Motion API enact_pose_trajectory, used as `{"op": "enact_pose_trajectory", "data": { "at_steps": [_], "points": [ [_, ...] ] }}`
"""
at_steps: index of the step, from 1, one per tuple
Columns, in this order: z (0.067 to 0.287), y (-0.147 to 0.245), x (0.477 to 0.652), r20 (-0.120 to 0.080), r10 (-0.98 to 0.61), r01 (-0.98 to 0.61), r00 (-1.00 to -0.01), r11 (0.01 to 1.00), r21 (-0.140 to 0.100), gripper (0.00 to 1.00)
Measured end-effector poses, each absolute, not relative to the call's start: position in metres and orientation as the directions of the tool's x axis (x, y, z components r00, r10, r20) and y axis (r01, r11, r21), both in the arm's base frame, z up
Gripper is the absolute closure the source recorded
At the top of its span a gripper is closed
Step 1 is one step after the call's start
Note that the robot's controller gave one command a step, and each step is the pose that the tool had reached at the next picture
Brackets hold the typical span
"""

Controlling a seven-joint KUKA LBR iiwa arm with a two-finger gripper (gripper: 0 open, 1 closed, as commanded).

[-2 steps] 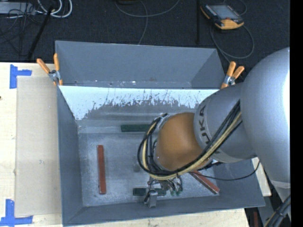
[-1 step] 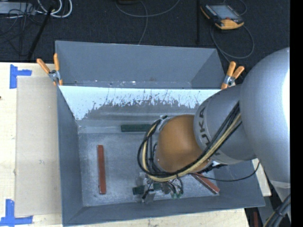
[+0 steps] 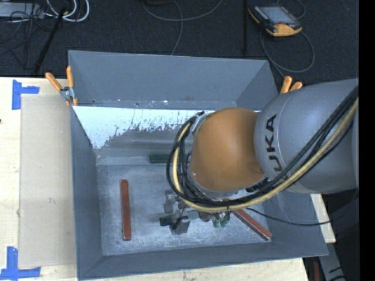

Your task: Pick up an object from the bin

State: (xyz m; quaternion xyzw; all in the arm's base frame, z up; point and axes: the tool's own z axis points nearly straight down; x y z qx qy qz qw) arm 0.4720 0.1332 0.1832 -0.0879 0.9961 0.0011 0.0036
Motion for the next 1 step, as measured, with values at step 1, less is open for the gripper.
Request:
{"op": "enact_pose_trajectory", "data": {
  "at_steps": [1],
  "points": [
    [0.3837,0.1495,0.5085,-0.011,-0.126,-0.126,-0.992,0.992,0.002,1.0]
  ]
}}
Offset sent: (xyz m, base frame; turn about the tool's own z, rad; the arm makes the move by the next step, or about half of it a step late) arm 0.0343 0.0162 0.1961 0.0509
